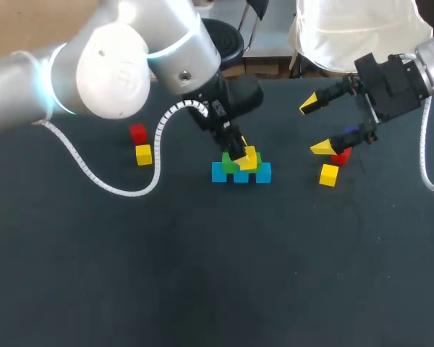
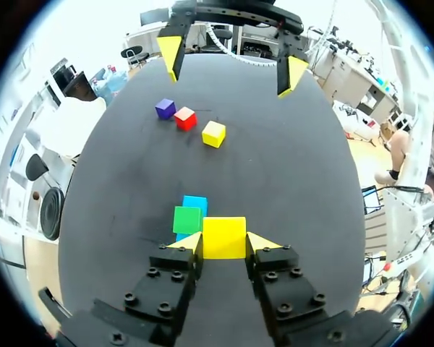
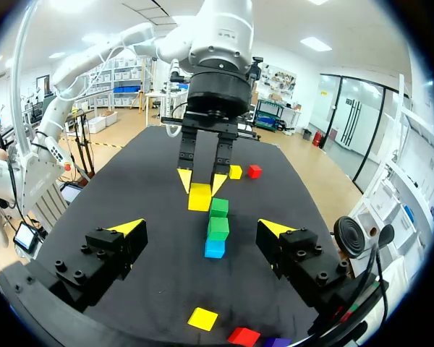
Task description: Place the blue cubes, place green cubes on the blue cubes, place the yellow cubes on the green cubes, then place the red cubes on the yellow cubes, and place purple cube on the red cubes.
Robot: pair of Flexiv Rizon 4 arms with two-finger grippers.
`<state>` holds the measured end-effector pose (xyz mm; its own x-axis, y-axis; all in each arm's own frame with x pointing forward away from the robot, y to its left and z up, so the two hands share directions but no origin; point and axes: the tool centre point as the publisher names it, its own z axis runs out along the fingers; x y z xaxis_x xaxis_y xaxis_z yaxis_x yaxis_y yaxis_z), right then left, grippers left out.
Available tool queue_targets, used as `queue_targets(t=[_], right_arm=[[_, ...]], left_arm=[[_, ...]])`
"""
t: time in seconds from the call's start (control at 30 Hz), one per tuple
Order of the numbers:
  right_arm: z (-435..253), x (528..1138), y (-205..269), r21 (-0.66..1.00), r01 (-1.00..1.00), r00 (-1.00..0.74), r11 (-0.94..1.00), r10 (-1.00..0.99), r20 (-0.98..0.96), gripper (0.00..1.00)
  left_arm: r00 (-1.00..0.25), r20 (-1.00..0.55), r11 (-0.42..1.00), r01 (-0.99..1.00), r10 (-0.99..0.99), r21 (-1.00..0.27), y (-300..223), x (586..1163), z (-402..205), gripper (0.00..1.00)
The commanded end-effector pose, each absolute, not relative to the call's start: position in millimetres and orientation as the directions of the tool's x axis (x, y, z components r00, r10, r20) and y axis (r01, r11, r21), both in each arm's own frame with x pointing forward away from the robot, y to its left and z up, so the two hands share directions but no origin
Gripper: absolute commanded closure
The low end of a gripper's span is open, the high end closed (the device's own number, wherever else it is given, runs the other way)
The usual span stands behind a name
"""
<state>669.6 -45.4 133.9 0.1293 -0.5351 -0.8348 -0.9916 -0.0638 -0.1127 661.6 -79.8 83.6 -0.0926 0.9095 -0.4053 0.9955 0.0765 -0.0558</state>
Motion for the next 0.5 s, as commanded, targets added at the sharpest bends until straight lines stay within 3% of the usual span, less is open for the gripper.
queue_targets(t=[0.03, 0.5], right_arm=[[134.1, 669.7, -45.5, -0.112, -0.992, 0.129, -0.064, -0.536, -0.835, 0.00], [134.1, 669.7, -45.5, -0.112, -0.992, 0.129, -0.064, -0.536, -0.835, 0.00]], left_arm=[[-0.080, -0.394, 0.062, 0.996, 0.915, -0.060, -83.1, 668.8, 81.2, 1.00], [-0.087, -0.395, 0.063, 0.995, 0.915, -0.072, -81.3, 674.0, 75.3, 1.00]])
